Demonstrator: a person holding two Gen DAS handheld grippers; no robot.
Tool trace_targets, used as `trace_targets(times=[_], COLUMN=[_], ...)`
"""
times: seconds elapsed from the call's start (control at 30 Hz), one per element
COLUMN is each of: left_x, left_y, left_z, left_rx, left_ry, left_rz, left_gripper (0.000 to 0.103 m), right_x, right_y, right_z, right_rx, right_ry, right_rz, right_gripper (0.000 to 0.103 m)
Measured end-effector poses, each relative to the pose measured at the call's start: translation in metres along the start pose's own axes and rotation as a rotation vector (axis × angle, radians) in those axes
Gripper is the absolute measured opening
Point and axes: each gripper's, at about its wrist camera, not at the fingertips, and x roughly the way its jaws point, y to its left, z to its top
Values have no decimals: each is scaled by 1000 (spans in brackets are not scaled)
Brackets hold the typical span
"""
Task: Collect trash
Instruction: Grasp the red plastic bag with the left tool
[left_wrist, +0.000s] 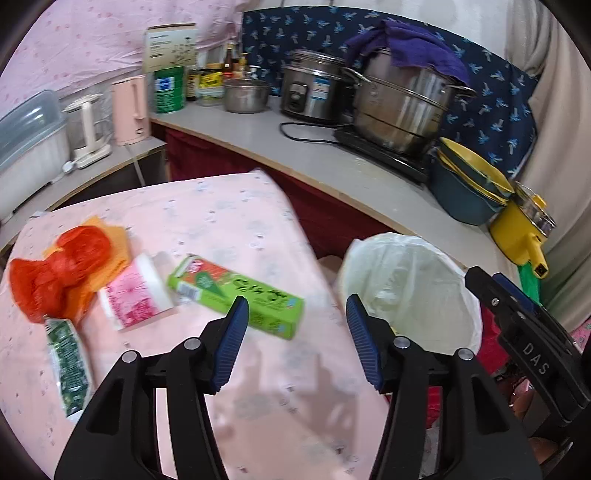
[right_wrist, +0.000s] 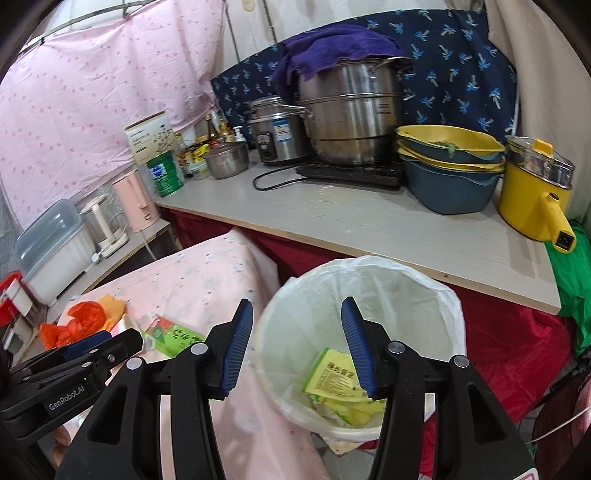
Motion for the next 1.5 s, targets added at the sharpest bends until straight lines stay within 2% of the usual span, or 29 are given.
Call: trace_targets(times=[0.67,0.83,0.93,1.3,1.37,1.4,1.47,1.5], left_x=[-47,-52,-49,-18,-12,-10,-5,-4], left_y=[153,189,207,240,243,244,245,246], left_z=[-23,-25,-23,-9,-8,-7,-6,-5], left_rx=[-184,-224,-237,-242,-239,-238,-233,-230], left_ry=[-28,-42,-46,-13,-5,-2,10,14], left_rz=[238,292,313,309,304,300,286,283], left_gripper=[53,63,68,68,66,61,48,37], right_x=[15,25,33,66,71,73,79,81], right_y=[127,153,167,208,214,217,223,225], right_z=[-26,-32,-37,-44,-45,-45,-45,-45], right_rx=[-161,-190,-207,-245,-249,-251,-257,-259], right_ry=[76,98,115,165,170,174,180,182], right_rz=[165,191,203,239,242,244,248,250], right_gripper=[49,49,49,49,49,49,49,49])
